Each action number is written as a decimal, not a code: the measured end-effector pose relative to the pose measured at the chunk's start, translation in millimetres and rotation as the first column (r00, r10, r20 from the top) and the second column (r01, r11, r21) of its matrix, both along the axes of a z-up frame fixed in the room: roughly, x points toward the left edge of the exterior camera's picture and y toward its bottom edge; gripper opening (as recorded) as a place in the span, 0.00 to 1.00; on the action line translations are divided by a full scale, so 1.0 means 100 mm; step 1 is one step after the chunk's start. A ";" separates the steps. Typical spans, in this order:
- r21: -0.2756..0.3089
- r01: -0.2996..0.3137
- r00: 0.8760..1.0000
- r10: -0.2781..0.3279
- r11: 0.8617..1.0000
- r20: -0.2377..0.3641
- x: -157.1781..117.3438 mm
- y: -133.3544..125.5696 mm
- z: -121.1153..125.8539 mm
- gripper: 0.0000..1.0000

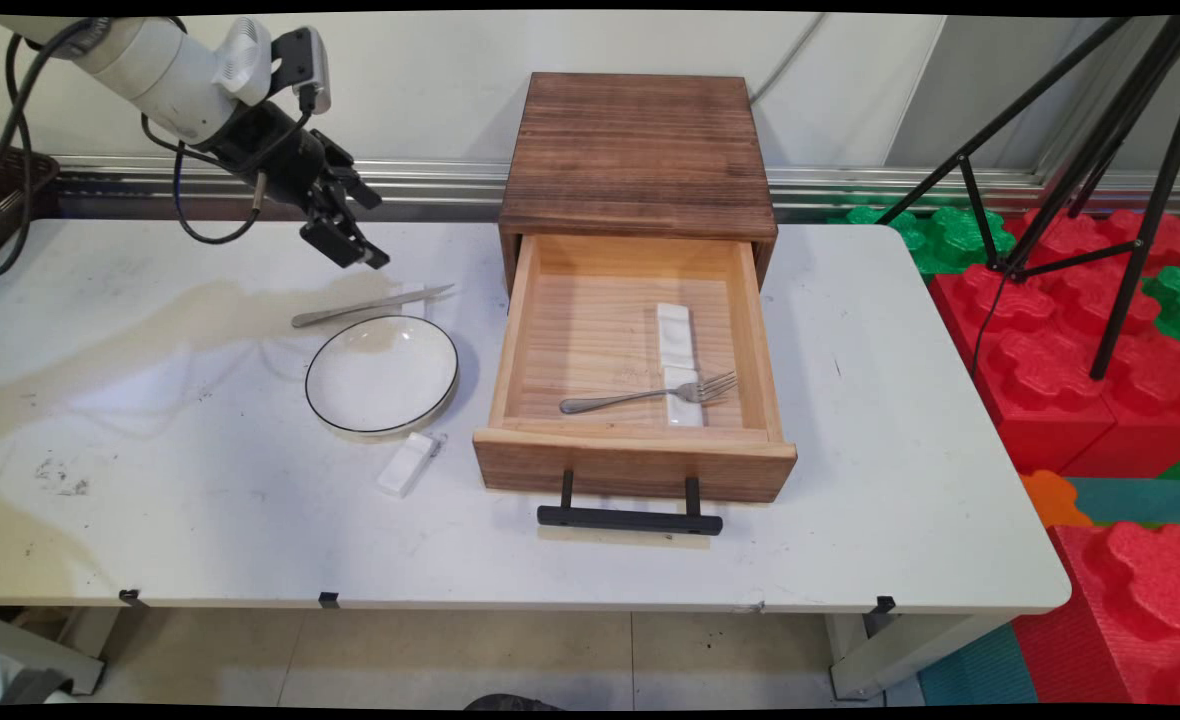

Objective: Pick up the knife from the left of the white plate, then place the picked object into the drawer

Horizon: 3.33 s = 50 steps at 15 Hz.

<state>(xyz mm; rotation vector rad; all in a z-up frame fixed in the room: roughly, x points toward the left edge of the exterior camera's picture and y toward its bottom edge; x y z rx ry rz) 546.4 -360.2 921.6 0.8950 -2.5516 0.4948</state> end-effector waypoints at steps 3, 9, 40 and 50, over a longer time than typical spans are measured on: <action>0.021 -0.015 0.999 0.014 1.000 0.046 0.16 -0.13 -0.08 1.00; 0.086 -0.018 0.993 0.008 0.996 0.120 0.33 -0.35 -0.31 1.00; 0.261 -0.023 0.985 -0.023 0.965 0.172 0.40 -1.00 -1.15 1.00; 0.267 -0.013 0.988 -0.028 0.963 0.149 0.40 -0.96 -1.22 0.00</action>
